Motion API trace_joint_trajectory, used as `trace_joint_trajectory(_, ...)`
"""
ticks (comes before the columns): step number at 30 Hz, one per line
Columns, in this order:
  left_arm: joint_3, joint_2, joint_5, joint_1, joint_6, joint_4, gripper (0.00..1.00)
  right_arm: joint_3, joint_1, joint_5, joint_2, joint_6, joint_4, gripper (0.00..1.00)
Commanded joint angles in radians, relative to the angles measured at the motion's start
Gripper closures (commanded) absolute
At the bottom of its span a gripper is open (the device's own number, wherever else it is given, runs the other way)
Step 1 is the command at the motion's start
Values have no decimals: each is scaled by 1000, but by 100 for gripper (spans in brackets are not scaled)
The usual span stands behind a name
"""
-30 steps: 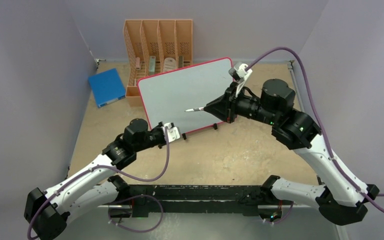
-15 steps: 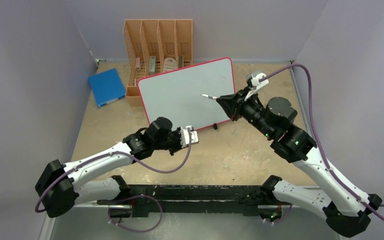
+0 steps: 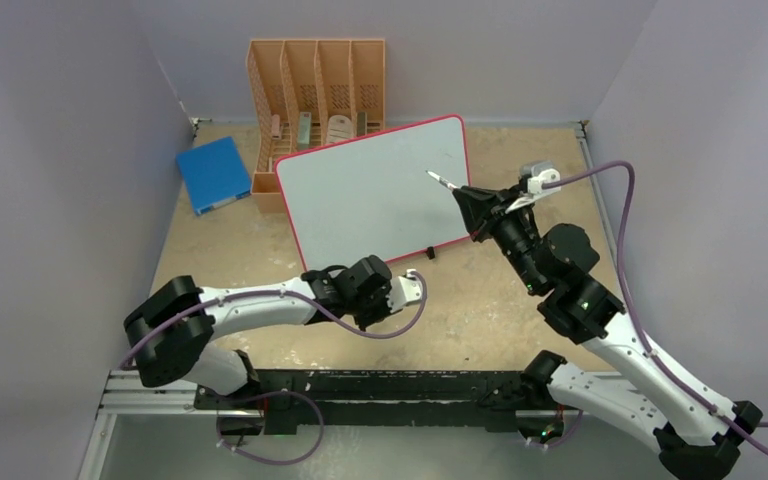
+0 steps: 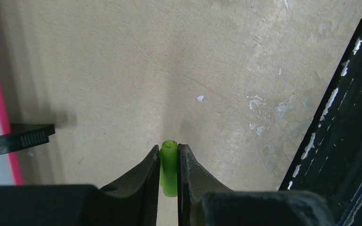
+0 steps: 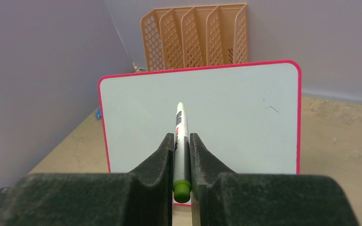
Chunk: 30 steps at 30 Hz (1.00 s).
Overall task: Write a sentence on the whiteboard
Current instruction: Place the pen cap at the center of the board.
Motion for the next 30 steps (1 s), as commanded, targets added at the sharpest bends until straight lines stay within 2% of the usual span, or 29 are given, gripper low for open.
trace_joint_trajectory(1,35,39,-40,-16,-59,41,97,-46,0,42,-34,-38,148,100)
trace_joint_trajectory(5,43,111,-74,-16,-52,44,96,-73,0,41,-42,-46,172,100)
trace_joint_trajectory(10,35,143,-79,-18,-58,74,91,-94,0,28,-40,-42,188,100)
trace_joint_trajectory(13,30,150,-81,-18,-60,87,83,-103,1,21,-36,-42,191,100)
trace_joint_trajectory(16,31,151,-84,-18,-64,81,69,-106,0,14,-30,-48,186,100)
trace_joint_trajectory(18,31,139,-88,-18,-69,78,64,-107,0,14,-31,-52,181,100)
trace_joint_trajectory(30,33,70,-95,-17,-106,63,46,-116,0,17,-19,-60,181,100)
